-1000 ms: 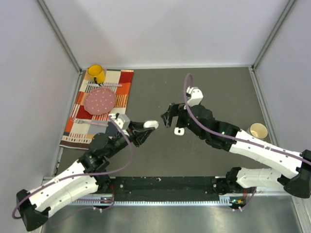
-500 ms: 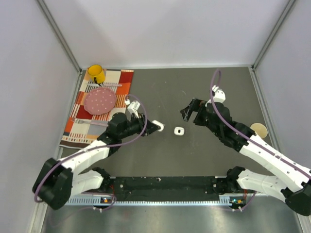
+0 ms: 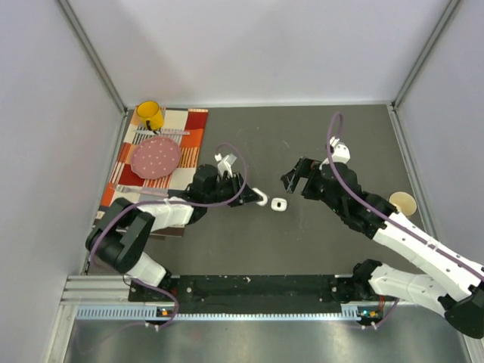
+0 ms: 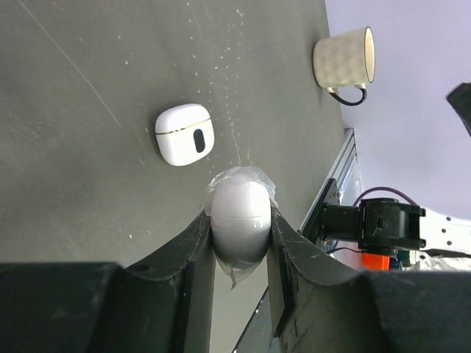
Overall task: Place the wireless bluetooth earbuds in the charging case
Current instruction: Place the charging case at the center of the board.
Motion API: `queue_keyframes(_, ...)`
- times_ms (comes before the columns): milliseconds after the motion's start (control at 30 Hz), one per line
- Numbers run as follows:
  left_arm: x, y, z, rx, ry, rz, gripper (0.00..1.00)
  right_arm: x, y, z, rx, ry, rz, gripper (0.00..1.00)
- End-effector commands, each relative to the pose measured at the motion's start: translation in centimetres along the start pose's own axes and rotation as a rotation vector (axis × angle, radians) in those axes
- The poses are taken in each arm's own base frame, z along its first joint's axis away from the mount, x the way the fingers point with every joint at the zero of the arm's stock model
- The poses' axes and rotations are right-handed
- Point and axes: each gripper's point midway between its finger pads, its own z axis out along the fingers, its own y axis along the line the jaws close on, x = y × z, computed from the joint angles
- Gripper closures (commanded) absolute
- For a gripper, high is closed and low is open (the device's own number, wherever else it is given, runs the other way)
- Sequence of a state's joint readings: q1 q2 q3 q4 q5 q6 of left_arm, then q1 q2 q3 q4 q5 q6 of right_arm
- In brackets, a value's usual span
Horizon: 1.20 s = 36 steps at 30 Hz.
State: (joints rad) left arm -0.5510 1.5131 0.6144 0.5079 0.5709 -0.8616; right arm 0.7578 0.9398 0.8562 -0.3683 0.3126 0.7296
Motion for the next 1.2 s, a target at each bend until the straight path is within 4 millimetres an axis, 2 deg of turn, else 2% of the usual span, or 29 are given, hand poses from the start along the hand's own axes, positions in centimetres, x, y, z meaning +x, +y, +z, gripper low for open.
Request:
queue_keyframes(0, -1.6, -0.5, 1.4, 0.039, -0.035, -0.014, 1.0, -1.2, 0.1, -0.6, -0.018, -0.042, 0.011, 0.01)
queue_keyframes(400, -0.4, 4.3, 3.8, -0.074, 0.0, -0.089, 0.93, -1.1, -0.7, -1.4, -0.016, -0.069, 0.041, 0.01)
queue_keyframes(467, -0.4, 4.7, 4.2, -0.083, 0.008, -0.091, 0.88, -1.3, -1.0, -1.5, -0.007, -0.084, 0.039, 0.01)
queue_keyframes(567, 0.0, 5.1, 4.6, -0.086, 0.026, -0.097, 0.87, -1.7, -1.2, -1.7, -0.002, -0.102, 0.04, 0.01)
queue_keyframes(800, 0.9, 6.5, 4.6, -0.123, 0.04, -0.125, 0.73, -2.0, -1.1, -2.0, -0.01, -0.122, 0.052, 0.01)
queue_keyframes(900, 1.0, 6.7, 4.6, -0.129, 0.046, -0.124, 0.73, -1.9, -1.1, -1.9, -0.013, -0.118, 0.052, 0.01)
queue_keyframes(1000, 1.3, 6.9, 4.6, -0.139, 0.059, -0.12, 0.66, -1.9, -1.0, -1.9, -0.019, -0.118, 0.056, 0.01)
queue_keyframes(1033, 1.4, 7.1, 4.5, -0.149, 0.059, -0.125, 0.59, -1.9, -0.9, -1.9, -0.023, -0.116, 0.053, 0.01)
queue_keyframes(1167, 1.7, 7.5, 3.8, -0.192, 0.054, -0.116, 0.54, -2.0, -0.5, -2.0, -0.041, -0.114, 0.051, 0.01)
